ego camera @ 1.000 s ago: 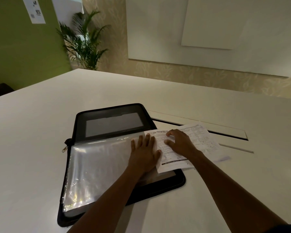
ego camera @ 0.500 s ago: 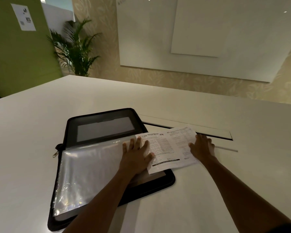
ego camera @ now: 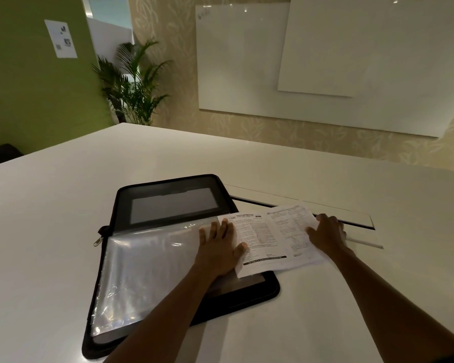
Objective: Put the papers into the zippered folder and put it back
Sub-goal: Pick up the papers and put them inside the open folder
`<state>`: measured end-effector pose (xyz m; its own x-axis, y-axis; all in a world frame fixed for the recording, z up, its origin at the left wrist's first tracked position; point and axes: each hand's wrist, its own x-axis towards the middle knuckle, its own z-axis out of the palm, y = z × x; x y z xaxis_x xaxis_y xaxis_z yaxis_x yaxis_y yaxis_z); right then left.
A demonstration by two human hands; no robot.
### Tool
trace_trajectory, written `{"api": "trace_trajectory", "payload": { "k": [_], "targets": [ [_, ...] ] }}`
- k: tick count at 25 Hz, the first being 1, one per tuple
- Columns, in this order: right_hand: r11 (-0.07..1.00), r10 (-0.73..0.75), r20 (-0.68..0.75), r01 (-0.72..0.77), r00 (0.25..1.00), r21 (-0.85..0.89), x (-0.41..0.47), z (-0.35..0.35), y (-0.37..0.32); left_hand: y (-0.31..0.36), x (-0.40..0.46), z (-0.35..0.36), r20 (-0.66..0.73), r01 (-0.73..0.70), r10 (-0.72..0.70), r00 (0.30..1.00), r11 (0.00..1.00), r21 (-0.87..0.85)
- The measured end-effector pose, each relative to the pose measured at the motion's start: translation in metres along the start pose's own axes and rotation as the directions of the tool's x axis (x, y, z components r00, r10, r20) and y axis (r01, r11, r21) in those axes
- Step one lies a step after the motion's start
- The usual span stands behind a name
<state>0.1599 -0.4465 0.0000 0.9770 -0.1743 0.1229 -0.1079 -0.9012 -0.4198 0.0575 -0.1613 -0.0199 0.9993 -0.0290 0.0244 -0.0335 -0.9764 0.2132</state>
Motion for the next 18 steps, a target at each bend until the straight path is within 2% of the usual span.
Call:
{"api": "trace_trajectory", "payload": {
  "k": [9,18],
  "targets": [
    [0.976,-0.149,0.061,0.137,0.987,0.172,-0.005,0.007,-0.026,0.003,0.003,-0.003,0.005,-0.008,0.008,1.0,1.0,-0.03],
    [0.952,-0.176,0.206,0.113,0.963,0.285,-0.017,0.017,-0.059,0.004,0.002,-0.004,0.023,-0.002,0.002,1.0,1.0,-0.022]
  ]
}}
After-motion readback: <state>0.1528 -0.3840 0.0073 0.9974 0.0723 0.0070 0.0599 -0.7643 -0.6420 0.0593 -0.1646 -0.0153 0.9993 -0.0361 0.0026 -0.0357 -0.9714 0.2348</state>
